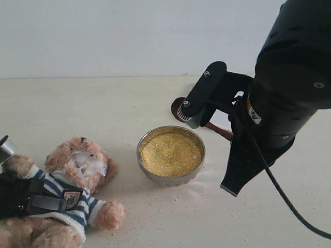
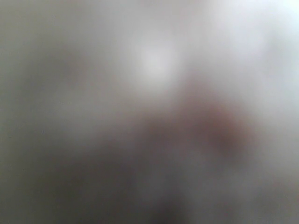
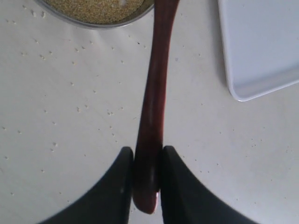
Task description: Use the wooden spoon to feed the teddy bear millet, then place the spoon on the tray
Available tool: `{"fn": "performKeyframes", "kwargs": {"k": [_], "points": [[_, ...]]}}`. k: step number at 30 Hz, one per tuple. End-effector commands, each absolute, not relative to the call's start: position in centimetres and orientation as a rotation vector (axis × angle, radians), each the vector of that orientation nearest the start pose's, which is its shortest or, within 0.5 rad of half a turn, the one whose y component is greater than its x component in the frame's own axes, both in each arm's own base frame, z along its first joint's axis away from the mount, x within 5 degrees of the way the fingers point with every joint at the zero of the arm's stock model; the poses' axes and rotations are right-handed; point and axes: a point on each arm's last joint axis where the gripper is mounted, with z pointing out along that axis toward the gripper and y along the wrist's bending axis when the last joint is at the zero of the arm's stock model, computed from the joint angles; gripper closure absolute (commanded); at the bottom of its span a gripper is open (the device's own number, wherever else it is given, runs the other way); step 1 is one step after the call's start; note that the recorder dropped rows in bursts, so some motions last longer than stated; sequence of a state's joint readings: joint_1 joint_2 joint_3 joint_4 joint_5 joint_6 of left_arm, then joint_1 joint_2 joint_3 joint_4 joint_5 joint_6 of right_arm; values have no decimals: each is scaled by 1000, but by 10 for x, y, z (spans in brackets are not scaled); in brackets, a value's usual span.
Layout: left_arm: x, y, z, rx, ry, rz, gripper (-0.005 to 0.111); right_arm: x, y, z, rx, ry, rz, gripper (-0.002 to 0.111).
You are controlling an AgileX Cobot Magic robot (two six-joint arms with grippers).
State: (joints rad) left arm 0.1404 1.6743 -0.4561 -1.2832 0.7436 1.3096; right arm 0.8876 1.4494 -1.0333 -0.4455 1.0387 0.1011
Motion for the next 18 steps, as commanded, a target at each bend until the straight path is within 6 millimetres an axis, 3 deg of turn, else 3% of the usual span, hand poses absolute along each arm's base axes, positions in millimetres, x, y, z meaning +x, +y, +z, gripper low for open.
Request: {"fn": "performKeyframes", "kwargs": {"k": [1, 5, 10, 15, 18], "points": [[211, -31, 113, 62, 2727, -996, 101, 196, 188, 271, -1287, 2400, -363, 99], [213, -35, 122, 83, 2680, -1068, 101, 197, 189, 272, -1287, 2384, -357, 99], [220, -38, 156, 140, 2567, -1117, 101, 197, 189, 272, -1287, 2384, -356, 99], [223, -33, 204, 219, 2526, -954, 101, 197, 189, 271, -1287, 2386, -354, 99], [215, -30, 220, 252, 2513, -852, 101, 197, 189, 271, -1287, 2384, -353, 99]]}}
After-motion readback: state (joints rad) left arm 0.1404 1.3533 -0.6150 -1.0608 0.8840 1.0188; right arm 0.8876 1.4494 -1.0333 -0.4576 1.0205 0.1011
